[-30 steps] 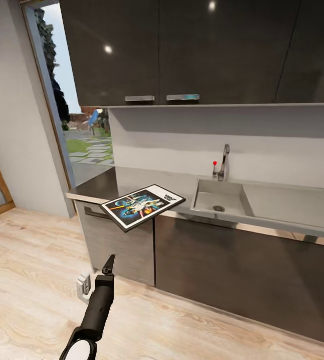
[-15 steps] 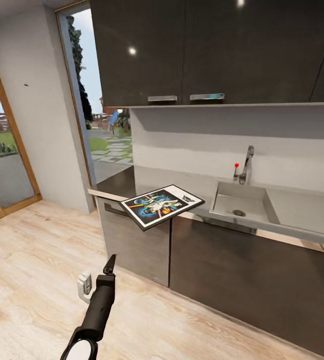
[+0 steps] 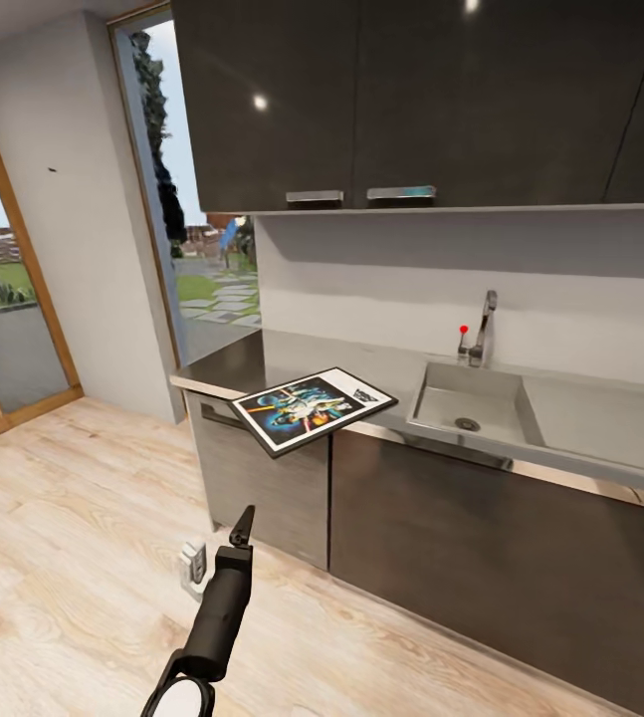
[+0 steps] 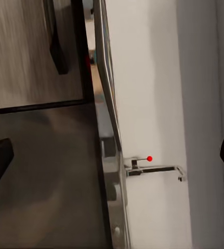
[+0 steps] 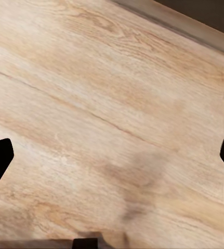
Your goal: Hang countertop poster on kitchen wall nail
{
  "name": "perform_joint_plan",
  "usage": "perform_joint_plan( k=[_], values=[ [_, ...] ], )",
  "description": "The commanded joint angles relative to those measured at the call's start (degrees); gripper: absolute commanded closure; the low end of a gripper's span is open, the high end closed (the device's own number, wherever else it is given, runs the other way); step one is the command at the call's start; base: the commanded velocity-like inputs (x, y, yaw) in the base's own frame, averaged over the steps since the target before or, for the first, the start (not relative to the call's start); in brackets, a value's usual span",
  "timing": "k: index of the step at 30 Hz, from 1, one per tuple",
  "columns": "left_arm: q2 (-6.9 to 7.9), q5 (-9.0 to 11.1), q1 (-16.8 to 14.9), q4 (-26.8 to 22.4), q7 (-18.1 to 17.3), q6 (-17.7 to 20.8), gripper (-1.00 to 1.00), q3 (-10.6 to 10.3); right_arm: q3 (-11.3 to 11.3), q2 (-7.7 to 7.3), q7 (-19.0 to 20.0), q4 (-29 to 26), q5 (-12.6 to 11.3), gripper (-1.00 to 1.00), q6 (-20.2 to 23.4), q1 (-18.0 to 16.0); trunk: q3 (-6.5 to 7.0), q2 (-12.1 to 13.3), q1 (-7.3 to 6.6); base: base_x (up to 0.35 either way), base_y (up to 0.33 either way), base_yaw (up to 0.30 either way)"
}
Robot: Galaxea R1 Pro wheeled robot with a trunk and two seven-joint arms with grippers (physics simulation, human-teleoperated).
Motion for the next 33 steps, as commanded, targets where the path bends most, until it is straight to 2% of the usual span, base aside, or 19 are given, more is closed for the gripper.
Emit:
perform_joint_plan(
  k=[1, 12, 33],
  values=[
    [0.00, 0.6, 0.0, 0.0, -0.1, -0.2, -1.00, -0.1, 0.0, -0.01, -0.1, 0.0, 0.2, -1.00, -0.2, 0.0, -0.05, 0.0, 0.00, -0.012, -0.044, 0.000],
    [0.00, 0.6, 0.0, 0.0, -0.1, -0.2, -1.00, -0.1, 0.0, -0.03, -0.1, 0.0, 0.2, -1.00, -0.1, 0.0, -0.05, 0.0, 0.00, -0.003, -0.186, 0.000],
    [0.00, 0.6, 0.0, 0.0, -0.1, -0.2, -1.00, 0.0, 0.0, -0.05, 0.0, 0.0, 0.2, -1.00, -0.2, 0.0, -0.05, 0.0, 0.00, 0.073, -0.059, 0.000]
  ],
)
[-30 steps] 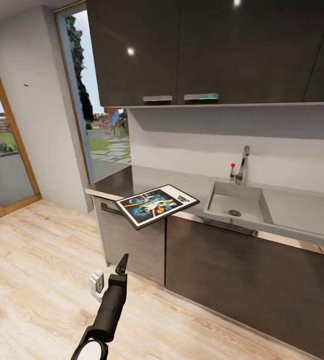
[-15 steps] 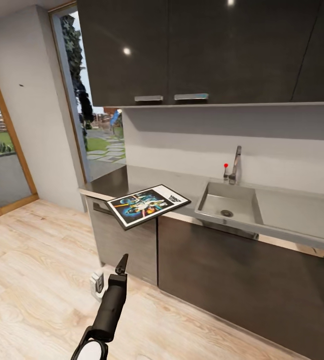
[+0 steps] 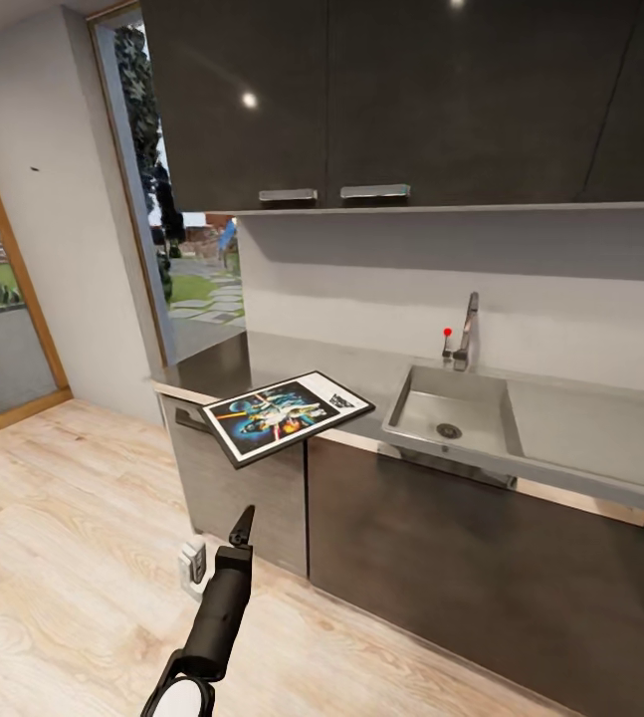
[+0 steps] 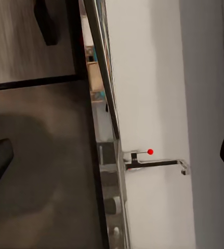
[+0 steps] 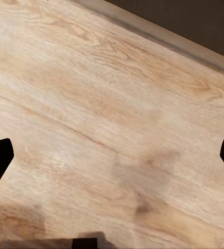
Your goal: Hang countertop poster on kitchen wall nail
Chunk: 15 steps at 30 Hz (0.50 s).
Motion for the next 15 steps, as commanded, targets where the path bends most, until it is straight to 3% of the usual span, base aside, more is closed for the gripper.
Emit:
perform_joint_plan(
  k=[1, 8, 15],
  values=[
    [0.00, 0.6, 0.0, 0.0, -0.1, -0.2, -1.00, -0.1, 0.0, 0.00, -0.1, 0.0, 0.2, -1.00, -0.2, 0.0, -0.04, 0.0, 0.01, 0.112, -0.004, 0.000],
    [0.00, 0.6, 0.0, 0.0, -0.1, -0.2, -1.00, 0.0, 0.0, 0.00, -0.1, 0.0, 0.2, -1.00, -0.2, 0.0, -0.04, 0.0, 0.01, 0.225, -0.001, 0.000],
    [0.00, 0.6, 0.0, 0.0, -0.1, -0.2, -1.00, 0.0, 0.0, 0.00, -0.1, 0.0, 0.2, -1.00, -0.2, 0.0, -0.04, 0.0, 0.01, 0.060, 0.000, 0.000]
  ],
)
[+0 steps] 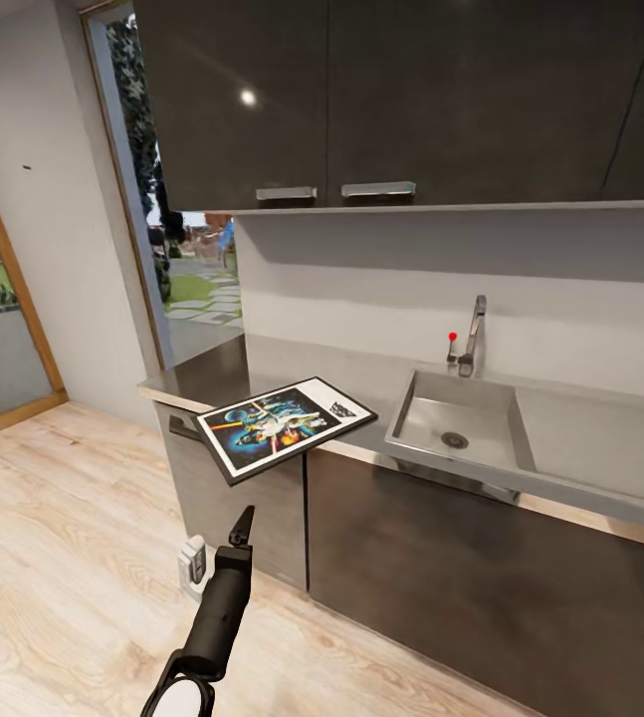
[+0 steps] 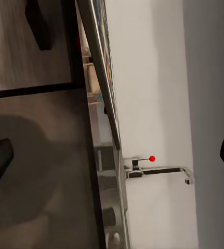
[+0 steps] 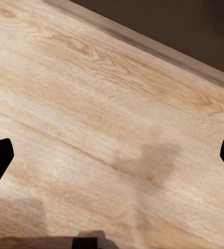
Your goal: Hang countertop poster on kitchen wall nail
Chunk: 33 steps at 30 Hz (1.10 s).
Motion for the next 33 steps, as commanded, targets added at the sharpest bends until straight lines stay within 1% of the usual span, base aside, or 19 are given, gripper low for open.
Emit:
perform_joint_plan(
  k=[1, 6, 14, 26, 33],
  values=[
    [0.00, 0.6, 0.0, 0.0, -0.2, -0.2, -1.00, -0.1, 0.0, 0.00, -0.1, 0.0, 0.2, -1.00, -0.2, 0.0, -0.04, 0.0, 0.00, 0.015, 0.000, 0.000],
    [0.00, 0.6, 0.0, 0.0, -0.1, -0.2, -1.00, -0.1, 0.0, 0.00, -0.1, 0.0, 0.2, -1.00, -0.2, 0.0, -0.04, 0.0, 0.00, 0.030, 0.000, 0.000],
    [0.00, 0.6, 0.0, 0.0, -0.2, -0.2, -1.00, -0.1, 0.0, 0.00, -0.1, 0.0, 0.2, -1.00, -0.2, 0.0, -0.04, 0.0, 0.00, 0.125, 0.000, 0.000],
    [0.00, 0.6, 0.0, 0.0, -0.2, -0.2, -1.00, -0.1, 0.0, 0.00, -0.1, 0.0, 0.2, -1.00, -0.2, 0.0, -0.04, 0.0, 0.00, 0.020, 0.000, 0.000],
    [0.00, 0.6, 0.0, 0.0, -0.2, -0.2, -1.00, -0.1, 0.0, 0.00, -0.1, 0.0, 0.2, -1.00, -0.2, 0.0, -0.04, 0.0, 0.00, 0.217, 0.000, 0.000]
  ],
)
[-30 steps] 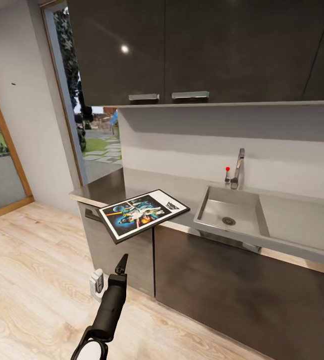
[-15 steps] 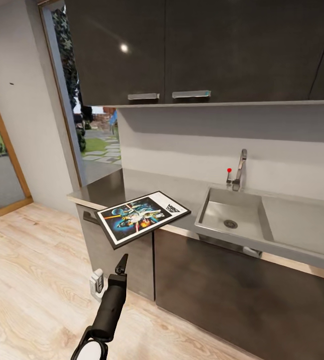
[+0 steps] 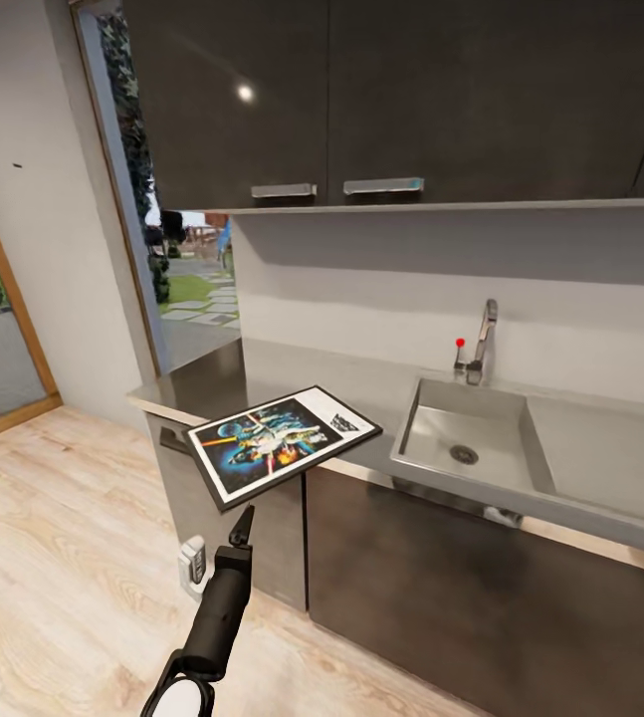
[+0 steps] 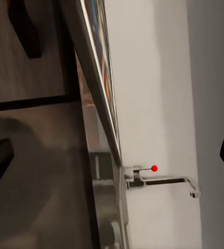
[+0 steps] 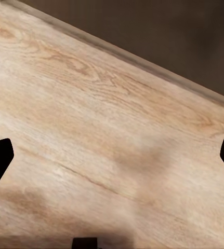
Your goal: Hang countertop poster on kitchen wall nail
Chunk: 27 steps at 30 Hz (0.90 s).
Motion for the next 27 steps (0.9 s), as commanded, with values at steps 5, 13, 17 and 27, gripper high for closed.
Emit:
perform_joint_plan(
  k=[5, 13, 17, 27],
  values=[
    [0.00, 0.6, 0.0, 0.0, -0.1, -0.2, -1.00, 0.0, 0.0, 0.00, -0.1, 0.0, 0.2, -1.00, -0.2, 0.0, -0.05, 0.0, 0.02, 0.101, 0.000, 0.000],
    [0.00, 0.6, 0.0, 0.0, -0.1, -0.2, -1.00, 0.0, 0.0, 0.00, -0.1, 0.0, 0.2, -1.00, -0.2, 0.0, -0.05, 0.0, 0.02, 0.026, 0.000, 0.000],
    [0.00, 0.6, 0.0, 0.0, -0.2, -0.2, -1.00, 0.0, 0.0, 0.00, -0.1, 0.0, 0.2, -1.00, -0.2, 0.0, -0.05, 0.0, 0.02, 0.006, 0.000, 0.000],
    [0.00, 0.6, 0.0, 0.0, -0.2, -0.2, -1.00, 0.0, 0.0, 0.00, -0.1, 0.0, 0.2, -1.00, -0.2, 0.0, -0.05, 0.0, 0.02, 0.130, 0.000, 0.000]
  ],
)
